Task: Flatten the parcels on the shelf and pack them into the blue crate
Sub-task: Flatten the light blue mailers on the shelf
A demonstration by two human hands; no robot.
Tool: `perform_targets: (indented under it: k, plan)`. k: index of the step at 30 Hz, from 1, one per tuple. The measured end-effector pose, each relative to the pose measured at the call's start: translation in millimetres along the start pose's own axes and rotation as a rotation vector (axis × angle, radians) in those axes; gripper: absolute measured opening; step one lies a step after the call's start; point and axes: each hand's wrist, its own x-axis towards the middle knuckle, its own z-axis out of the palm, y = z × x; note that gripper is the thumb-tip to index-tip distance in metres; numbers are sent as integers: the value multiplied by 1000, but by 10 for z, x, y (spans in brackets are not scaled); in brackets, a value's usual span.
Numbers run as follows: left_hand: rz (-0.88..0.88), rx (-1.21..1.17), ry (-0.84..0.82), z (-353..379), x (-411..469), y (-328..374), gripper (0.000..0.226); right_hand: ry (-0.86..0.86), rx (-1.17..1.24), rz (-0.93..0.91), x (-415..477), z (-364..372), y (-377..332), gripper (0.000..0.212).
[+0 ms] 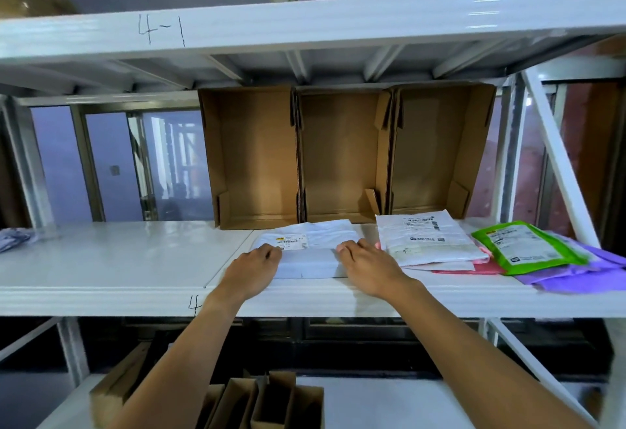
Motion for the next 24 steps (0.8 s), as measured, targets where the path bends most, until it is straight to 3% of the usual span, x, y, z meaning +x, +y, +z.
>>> perform_targets:
  k: [2,4,5,11,20,24]
  plan:
    - [48,99,-34,-28,-52,16,36,-47,38,-15,-46,-36,12,42]
    - [72,187,-169,-82,-96,44,42,-51,78,-10,-96,-70,8,42]
    - [50,143,-199,-96,-102,51,47,-55,80,-5,-119,-86,2,42]
    - [-59,216,-200,-130,-162,39,83,-97,102,59,-308,-216,-92,49]
    - [59,394,-235,-206,-341,31,65,-45,345,167,-285,-124,-53,64]
    - [-35,207,-279,-263,-265,-65,85,-62,339,171,-292,-212,-67,62]
